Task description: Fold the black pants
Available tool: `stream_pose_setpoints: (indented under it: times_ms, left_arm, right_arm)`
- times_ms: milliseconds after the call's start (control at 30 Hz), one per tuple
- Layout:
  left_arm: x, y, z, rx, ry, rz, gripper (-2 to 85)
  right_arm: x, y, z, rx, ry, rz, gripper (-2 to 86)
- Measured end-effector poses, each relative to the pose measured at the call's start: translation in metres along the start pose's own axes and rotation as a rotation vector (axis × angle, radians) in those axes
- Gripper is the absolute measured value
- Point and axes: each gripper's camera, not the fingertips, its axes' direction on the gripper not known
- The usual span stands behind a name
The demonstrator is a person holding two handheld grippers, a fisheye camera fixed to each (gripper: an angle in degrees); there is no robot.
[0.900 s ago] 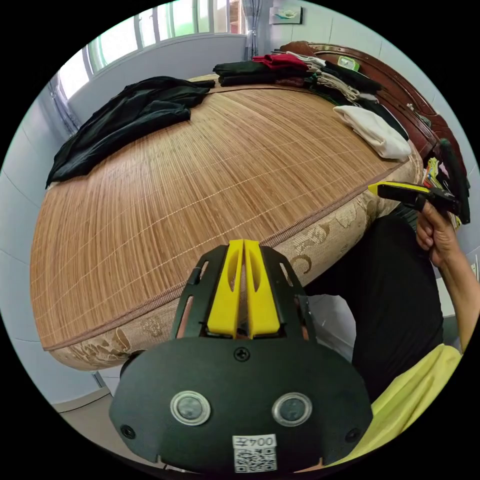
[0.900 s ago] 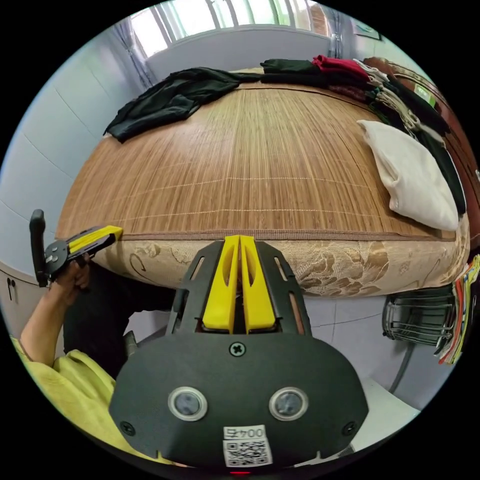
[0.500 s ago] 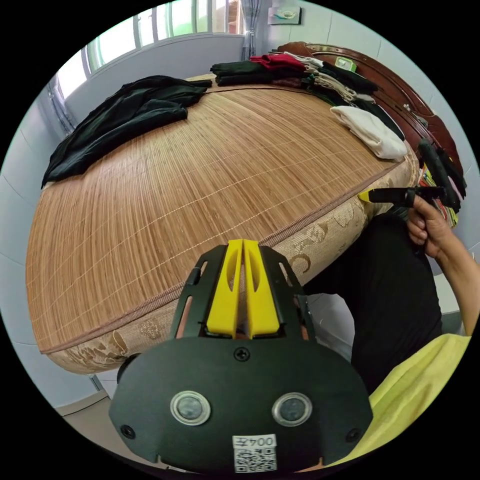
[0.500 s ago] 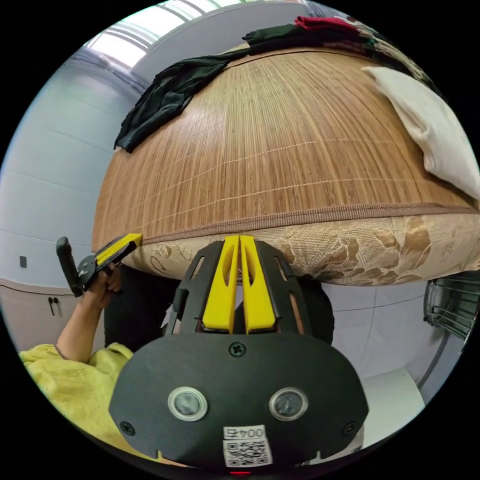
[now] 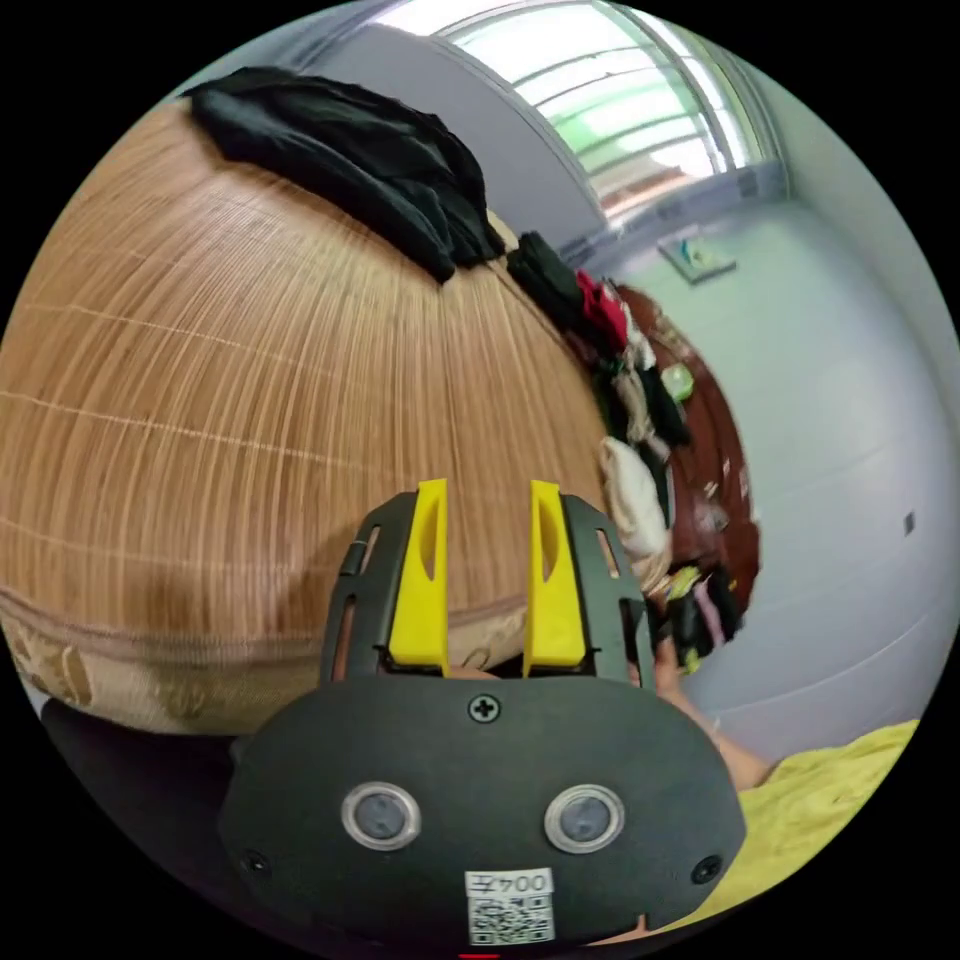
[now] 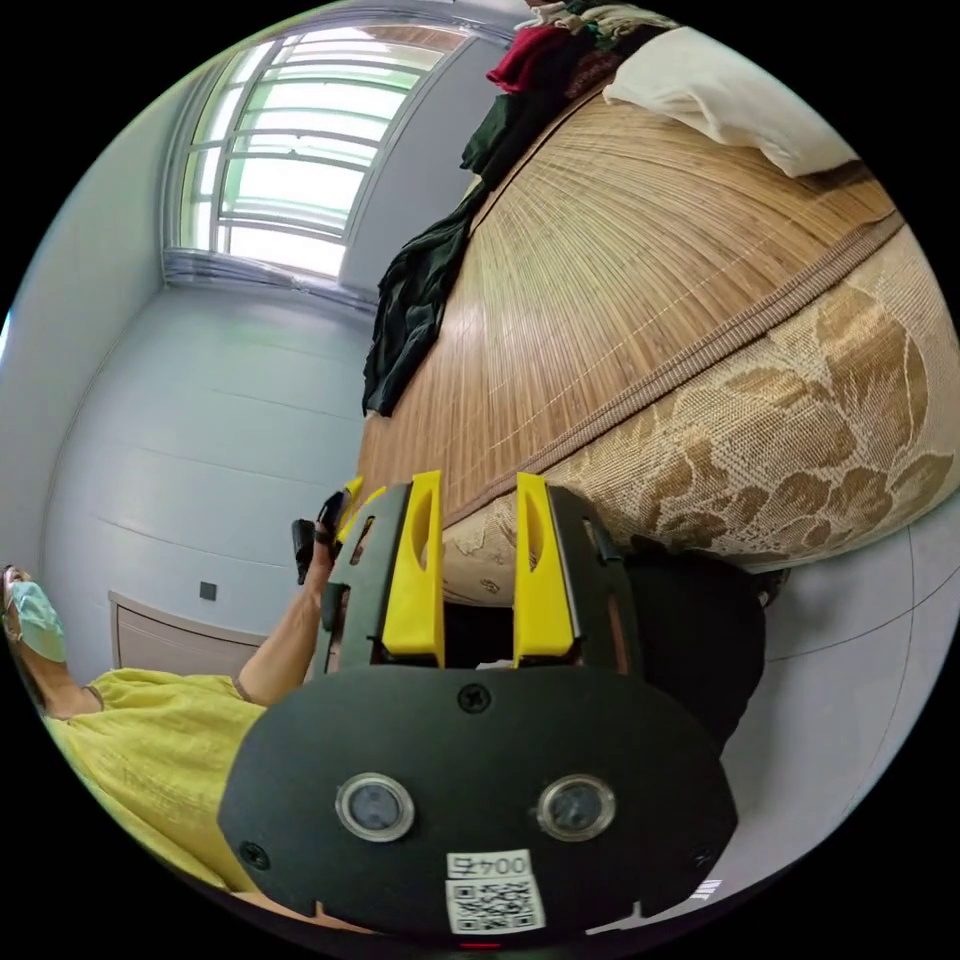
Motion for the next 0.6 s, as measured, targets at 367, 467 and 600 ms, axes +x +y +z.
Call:
stream_pose_setpoints:
  times_ms: [367, 467, 600]
  left_arm:
    - [-0.076, -0.197, 0.065, 0.164, 0.046, -0.249, 20.4]
    - [-0.092, -0.240, 0.101, 0.152, 0.041, -0.298, 21.8]
    - [-0.109, -0.275, 0.138, 0.183, 0.020, -0.334, 20.5]
  right_arm:
    - [-0.015, -0.001, 0.016, -0.029, 0.118, -0.063, 10.4]
    - [-0.016, -0.006, 0.022, -0.041, 0.160, -0.046, 9.2]
    - [-0.018, -0.009, 0.028, -0.053, 0.177, -0.034, 7.8]
